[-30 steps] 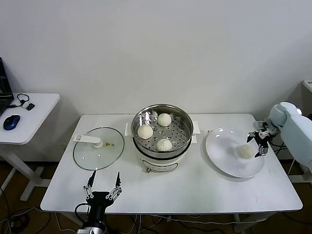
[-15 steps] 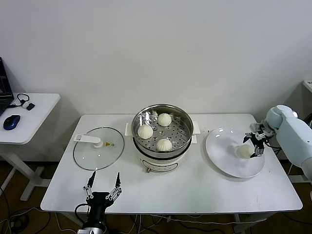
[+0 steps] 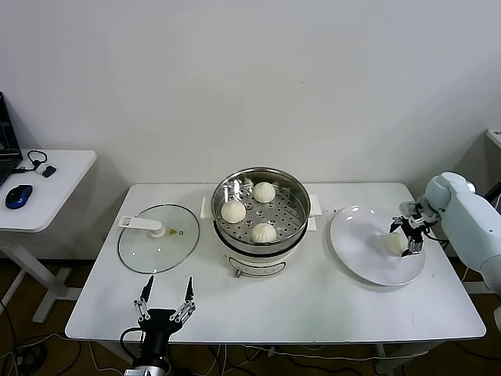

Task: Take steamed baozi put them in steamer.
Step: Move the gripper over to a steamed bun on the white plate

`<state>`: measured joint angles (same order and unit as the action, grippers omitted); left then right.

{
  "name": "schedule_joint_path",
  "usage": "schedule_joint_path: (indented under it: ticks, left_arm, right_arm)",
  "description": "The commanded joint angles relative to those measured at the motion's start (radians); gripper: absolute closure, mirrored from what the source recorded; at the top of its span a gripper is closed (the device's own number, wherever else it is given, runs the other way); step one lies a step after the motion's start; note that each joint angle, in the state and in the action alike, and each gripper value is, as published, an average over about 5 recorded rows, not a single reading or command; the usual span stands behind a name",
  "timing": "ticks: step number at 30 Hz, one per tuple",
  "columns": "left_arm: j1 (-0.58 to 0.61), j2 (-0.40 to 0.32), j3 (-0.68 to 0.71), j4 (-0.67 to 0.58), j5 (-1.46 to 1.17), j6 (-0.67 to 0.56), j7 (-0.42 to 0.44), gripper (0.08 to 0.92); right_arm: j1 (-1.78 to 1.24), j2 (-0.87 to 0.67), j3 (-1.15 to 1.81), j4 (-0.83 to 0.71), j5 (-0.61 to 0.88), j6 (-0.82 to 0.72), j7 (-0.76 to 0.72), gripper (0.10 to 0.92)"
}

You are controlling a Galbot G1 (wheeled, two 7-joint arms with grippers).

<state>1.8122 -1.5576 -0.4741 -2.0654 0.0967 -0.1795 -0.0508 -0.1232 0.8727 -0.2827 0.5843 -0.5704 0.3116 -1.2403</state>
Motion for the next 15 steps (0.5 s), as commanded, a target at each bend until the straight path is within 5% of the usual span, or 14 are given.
schedule_joint_path:
  ticks: [1,7,15]
  left_arm:
    - [0.002,-0.001,0.001,0.001,0.000,-0.002,0.000,0.177]
    - [0.003,-0.002,0.003,0.000,0.001,-0.002,-0.001,0.177]
    - [0.007,-0.003,0.003,0.000,0.002,-0.005,-0.002,0.177]
  right_arm:
    - [-0.004,0.004,0.020,-0.006,-0.032,0.008,0.004,0.203]
    - [-0.013,0.005,0.037,-0.005,-0.047,0.016,0.005,0.215]
    - [-0.009,0.003,0.035,0.000,-0.030,0.015,0.003,0.350]
